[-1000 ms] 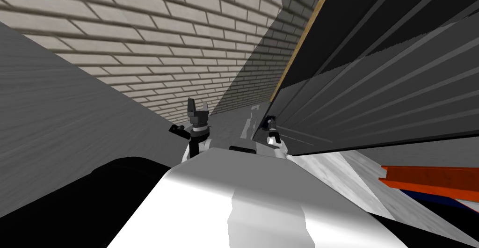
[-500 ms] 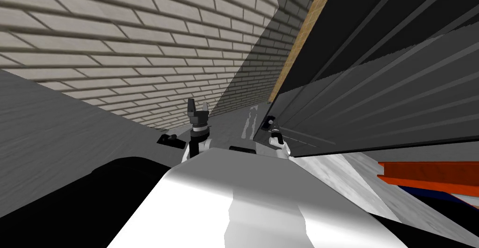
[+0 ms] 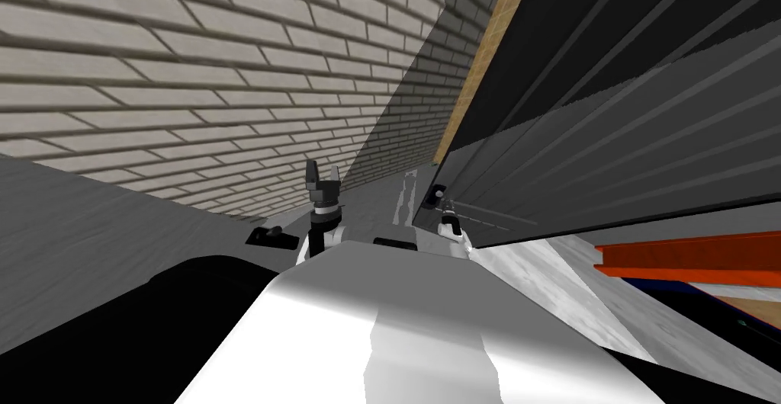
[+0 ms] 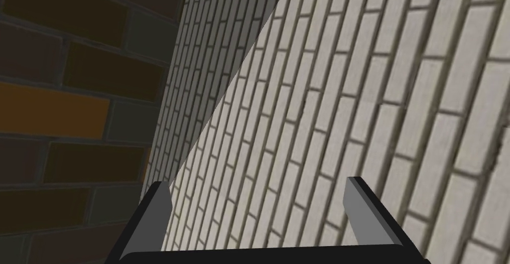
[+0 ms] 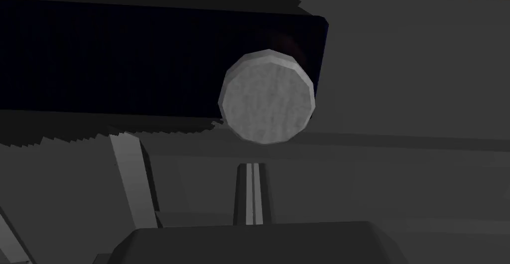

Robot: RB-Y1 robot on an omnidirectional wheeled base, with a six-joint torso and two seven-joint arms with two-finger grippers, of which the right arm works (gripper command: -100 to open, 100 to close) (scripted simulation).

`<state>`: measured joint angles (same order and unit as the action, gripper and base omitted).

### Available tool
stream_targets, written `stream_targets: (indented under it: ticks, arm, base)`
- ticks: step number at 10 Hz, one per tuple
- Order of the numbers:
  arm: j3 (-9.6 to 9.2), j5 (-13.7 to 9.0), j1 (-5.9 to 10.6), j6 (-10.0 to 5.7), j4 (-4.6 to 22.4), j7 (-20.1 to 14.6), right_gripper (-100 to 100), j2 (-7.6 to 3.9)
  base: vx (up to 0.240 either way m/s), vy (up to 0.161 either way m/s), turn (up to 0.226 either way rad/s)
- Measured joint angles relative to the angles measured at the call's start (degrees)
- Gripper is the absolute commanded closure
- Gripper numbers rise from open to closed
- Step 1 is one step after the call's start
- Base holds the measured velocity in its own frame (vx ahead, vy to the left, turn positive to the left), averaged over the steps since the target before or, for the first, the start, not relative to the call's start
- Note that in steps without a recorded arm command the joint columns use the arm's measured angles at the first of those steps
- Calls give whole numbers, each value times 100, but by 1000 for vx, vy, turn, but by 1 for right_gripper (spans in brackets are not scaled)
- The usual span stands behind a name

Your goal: Push the door open

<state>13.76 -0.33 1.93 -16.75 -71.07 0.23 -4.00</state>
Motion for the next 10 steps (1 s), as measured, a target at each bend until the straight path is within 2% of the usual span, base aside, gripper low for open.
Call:
stream_targets:
  ticks: [1, 2, 5, 6, 8, 10]
  arm:
    - [-89, 36, -109, 54, -191, 35, -100, 125]
    - [-156, 63, -133, 106, -279, 70, -100, 241]
    - [-257, 122, -93, 91, -269, 164, -100, 606]
    - [-259, 123, -91, 102, -272, 168, -100, 616]
    - [-252, 118, -109, 68, -267, 163, -100, 423]
    - [-215, 111, -78, -26, -174, 168, -100, 295]
  base:
    - [-246, 58, -83]
    - [-237, 21, -68]
    - [-137, 37, -27]
    - [95, -26, 8]
    - [237, -69, 19]
    - [262, -48, 32]
